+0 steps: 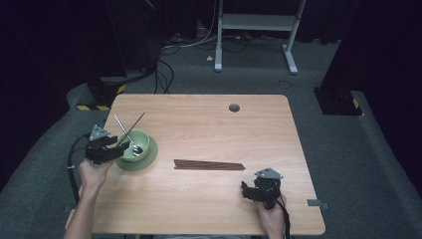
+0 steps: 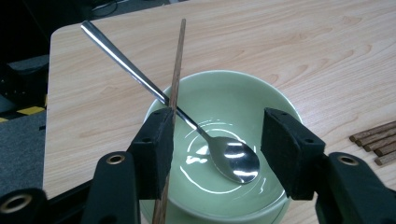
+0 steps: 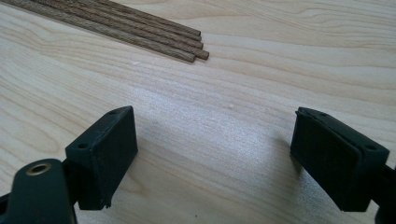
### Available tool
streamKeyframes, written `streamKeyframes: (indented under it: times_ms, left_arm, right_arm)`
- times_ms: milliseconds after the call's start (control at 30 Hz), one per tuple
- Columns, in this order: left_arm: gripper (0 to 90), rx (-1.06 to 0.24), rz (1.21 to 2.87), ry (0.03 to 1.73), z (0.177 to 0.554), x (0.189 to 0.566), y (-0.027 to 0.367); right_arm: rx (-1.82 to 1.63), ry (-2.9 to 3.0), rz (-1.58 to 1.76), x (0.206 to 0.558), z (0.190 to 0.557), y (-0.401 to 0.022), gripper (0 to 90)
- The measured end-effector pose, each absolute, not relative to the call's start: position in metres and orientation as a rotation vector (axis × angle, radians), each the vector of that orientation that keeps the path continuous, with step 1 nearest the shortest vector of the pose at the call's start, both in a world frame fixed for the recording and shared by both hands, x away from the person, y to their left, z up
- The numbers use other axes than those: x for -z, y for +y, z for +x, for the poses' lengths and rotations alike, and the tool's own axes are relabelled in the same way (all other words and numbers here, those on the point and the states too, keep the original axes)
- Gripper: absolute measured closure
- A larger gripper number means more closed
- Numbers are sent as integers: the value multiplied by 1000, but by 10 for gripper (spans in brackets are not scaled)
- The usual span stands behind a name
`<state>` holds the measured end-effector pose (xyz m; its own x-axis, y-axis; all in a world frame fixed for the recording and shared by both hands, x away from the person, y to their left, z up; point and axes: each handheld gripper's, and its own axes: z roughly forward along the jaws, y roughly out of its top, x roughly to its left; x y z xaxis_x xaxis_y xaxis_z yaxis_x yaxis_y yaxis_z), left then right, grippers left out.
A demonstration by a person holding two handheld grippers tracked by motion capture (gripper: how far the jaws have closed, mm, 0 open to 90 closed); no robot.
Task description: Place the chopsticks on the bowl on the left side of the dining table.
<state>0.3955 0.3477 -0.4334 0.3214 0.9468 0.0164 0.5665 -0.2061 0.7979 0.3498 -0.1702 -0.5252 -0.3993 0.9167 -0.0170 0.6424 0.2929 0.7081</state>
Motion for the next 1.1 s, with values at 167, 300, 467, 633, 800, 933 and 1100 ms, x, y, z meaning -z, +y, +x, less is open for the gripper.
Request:
streamKeyframes:
  times_ms: [167,300,467,633,800,933,1100]
  left_arm:
    - [424,-669,1873,1315,395,432,343]
    - [418,-665,1875,1296,394,431,338]
    - [411,-667,1859,1274,392,428,332]
    - [390,-645,1871,1257,391,427,325]
    - [359,-623,1878,1233,392,424,316]
    - [329,-593,1888,1211,392,425,307]
    - [308,-574,1911,1189,394,426,297]
  right_arm:
    - [-876,2145,1394,525,350,-170,143]
    - [-876,2145,1395,525,350,-170,142]
    - [-877,2145,1395,525,350,-170,142]
    - [-876,2145,1395,525,350,-170,142]
    - [-876,2145,1395,525,350,-170,143]
    - [-877,2145,1395,525,350,-170,143]
    - [-877,2145,1395,525,350,-170,142]
